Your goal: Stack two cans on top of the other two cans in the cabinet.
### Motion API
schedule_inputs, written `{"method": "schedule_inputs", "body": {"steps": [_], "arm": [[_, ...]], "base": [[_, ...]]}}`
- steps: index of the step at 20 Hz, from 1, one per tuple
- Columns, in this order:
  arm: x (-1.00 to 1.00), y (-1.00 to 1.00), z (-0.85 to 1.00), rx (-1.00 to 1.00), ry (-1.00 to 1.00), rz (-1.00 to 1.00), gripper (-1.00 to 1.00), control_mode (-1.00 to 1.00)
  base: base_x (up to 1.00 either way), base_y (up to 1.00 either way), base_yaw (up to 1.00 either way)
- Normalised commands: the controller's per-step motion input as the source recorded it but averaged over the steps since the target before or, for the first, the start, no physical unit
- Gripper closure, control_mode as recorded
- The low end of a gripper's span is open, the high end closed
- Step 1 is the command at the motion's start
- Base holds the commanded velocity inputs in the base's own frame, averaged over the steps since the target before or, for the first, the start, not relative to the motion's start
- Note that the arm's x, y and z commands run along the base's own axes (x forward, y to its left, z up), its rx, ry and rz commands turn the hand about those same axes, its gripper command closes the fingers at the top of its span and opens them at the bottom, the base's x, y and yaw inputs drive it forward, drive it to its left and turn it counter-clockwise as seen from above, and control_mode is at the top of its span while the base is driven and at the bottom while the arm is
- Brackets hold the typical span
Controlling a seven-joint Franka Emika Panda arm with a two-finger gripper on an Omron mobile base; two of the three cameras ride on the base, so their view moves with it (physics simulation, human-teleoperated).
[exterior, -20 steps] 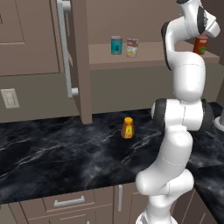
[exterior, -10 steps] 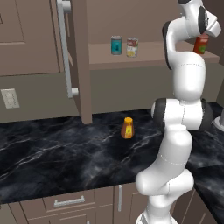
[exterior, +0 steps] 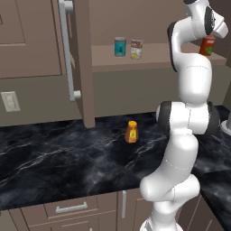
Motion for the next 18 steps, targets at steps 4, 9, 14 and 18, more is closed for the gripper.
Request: {"method": "schedule_inputs", "body": {"steps": [4,9,14,18], "arm": [[0.05,0.03,0.0,0.0,0.0,0.0,-1.0,-1.0],[0.03,0.05,-0.02,0.0,0.0,0.0,-1.0,-1.0],[0.0,0.13,0.0,0.0,0.0,0.0,-1.0,-1.0],[0.0,0.2,0.0,0.0,0.0,0.0,-1.0,-1.0]], "base": [[0.0,0.0,0.0],[0.0,0.0,0.0],[0.0,0.0,0.0],[0.0,0.0,0.0]]}}
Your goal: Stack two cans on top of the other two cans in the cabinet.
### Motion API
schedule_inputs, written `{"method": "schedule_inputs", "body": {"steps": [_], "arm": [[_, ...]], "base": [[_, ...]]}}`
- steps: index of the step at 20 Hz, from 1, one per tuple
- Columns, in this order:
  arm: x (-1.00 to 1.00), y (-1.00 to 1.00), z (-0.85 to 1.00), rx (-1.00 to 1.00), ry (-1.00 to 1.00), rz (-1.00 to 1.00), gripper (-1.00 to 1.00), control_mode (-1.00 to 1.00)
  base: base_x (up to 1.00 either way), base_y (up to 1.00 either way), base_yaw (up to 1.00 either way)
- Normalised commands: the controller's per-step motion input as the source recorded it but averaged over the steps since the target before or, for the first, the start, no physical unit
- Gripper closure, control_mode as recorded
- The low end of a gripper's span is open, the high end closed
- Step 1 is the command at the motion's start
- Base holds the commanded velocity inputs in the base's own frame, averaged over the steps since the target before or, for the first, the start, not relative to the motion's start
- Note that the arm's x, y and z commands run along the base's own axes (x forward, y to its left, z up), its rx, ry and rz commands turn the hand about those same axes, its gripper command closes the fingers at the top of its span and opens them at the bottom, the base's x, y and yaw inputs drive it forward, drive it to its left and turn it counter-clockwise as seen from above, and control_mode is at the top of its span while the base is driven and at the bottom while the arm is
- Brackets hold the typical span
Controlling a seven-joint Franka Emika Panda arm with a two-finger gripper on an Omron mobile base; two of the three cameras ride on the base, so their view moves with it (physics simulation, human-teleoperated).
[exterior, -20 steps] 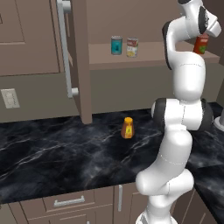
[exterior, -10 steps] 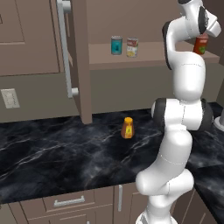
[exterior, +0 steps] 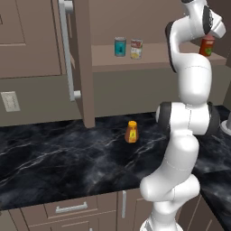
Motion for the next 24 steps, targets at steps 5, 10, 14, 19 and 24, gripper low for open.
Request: {"method": "schedule_inputs", "body": {"steps": [5,10,14,19,24], "arm": [[-0.03,0.12,-0.01,0.0,0.0,0.0,-1.0,-1.0],[-0.21,0.17,-0.04,0.0,0.0,0.0,-1.0,-1.0],[-0.36,0.32,-0.09,0.0,0.0,0.02,-1.0,-1.0],[-0.4,0.4,-0.17,0.0,0.0,0.11,-1.0,-1.0],[-0.38,0.51,-0.21,-0.01,0.0,0.22,-1.0,-1.0]], "base": [[0.0,0.0,0.0],[0.0,0.0,0.0],[0.0,0.0,0.0],[0.0,0.0,0.0],[0.0,0.0,0.0]]}}
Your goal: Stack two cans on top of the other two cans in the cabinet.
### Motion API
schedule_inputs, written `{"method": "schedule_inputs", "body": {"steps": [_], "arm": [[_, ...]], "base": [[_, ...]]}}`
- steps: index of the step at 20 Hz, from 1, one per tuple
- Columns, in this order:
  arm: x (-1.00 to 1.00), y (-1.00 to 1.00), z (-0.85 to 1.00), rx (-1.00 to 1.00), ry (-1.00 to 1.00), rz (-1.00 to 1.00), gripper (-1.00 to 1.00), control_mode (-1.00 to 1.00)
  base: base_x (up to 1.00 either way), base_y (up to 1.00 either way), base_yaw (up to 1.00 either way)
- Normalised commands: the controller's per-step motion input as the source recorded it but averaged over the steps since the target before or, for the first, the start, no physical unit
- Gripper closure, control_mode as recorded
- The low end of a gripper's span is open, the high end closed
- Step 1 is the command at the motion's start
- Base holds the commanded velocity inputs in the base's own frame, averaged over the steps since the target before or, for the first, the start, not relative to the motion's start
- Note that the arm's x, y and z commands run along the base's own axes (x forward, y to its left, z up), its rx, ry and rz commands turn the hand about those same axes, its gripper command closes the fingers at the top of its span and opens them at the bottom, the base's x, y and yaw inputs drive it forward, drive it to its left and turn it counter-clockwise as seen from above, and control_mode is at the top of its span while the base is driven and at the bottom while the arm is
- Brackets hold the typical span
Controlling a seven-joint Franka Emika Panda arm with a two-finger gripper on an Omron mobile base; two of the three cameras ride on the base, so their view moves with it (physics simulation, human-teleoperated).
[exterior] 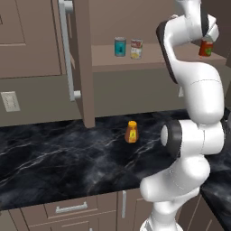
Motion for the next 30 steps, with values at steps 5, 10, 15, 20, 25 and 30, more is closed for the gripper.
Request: {"method": "schedule_inputs", "body": {"steps": [5,10,15,20,25,30], "arm": [[-0.23,0.53,-0.03,-0.02,0.05,0.45,-1.0,-1.0],[-0.21,0.5,0.0,-0.01,0.1,0.69,-1.0,-1.0],[-0.05,0.49,0.0,0.0,0.17,0.61,-1.0,-1.0],[0.0,0.45,0.0,0.0,0.07,0.43,-1.0,-1.0],[0.0,0.47,-0.01,0.0,0.0,0.25,-1.0,-1.0],[0.0,0.34,-0.13,0.0,-0.11,0.02,-1.0,-1.0]], "base": [[0.0,0.0,0.0],[0.0,0.0,0.0],[0.0,0.0,0.0],[0.0,0.0,0.0],[0.0,0.0,0.0],[0.0,0.0,0.0]]}}
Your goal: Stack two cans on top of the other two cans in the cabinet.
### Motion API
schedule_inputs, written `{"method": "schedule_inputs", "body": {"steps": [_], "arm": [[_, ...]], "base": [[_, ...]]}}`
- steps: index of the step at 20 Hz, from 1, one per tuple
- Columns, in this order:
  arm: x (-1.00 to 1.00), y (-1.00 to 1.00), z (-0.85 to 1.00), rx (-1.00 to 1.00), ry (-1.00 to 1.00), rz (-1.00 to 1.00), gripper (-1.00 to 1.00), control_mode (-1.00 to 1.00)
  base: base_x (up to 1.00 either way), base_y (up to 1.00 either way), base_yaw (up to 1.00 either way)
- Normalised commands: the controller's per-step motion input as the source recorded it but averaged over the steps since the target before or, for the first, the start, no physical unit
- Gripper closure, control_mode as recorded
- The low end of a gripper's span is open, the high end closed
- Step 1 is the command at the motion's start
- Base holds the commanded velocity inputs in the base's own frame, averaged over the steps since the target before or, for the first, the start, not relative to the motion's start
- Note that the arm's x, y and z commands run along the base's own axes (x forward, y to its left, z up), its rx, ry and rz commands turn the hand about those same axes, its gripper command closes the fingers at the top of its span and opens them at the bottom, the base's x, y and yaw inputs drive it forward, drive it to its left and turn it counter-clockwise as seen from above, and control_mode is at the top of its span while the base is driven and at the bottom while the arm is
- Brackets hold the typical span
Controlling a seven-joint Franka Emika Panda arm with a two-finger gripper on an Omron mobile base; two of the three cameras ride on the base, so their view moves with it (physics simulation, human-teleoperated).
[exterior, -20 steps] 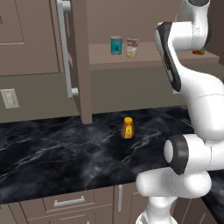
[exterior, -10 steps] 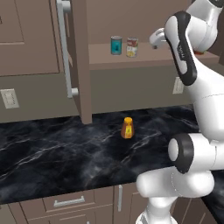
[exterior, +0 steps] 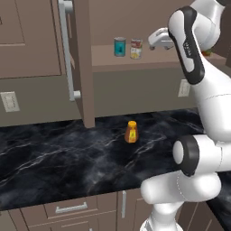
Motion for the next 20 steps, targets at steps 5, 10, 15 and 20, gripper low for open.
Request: {"method": "schedule_inputs", "body": {"steps": [5,10,15,20], "arm": [[0.0,0.21,-0.24,-0.01,-0.21,0.0,-1.0,-1.0],[0.06,0.17,-0.22,0.0,-0.14,0.0,-1.0,-1.0],[0.25,0.12,-0.01,0.0,0.0,0.0,-1.0,-1.0],[0.29,0.05,0.0,0.0,0.01,0.0,-1.0,-1.0]], "base": [[0.0,0.0,0.0],[0.0,0.0,0.0],[0.0,0.0,0.0],[0.0,0.0,0.0]]}}
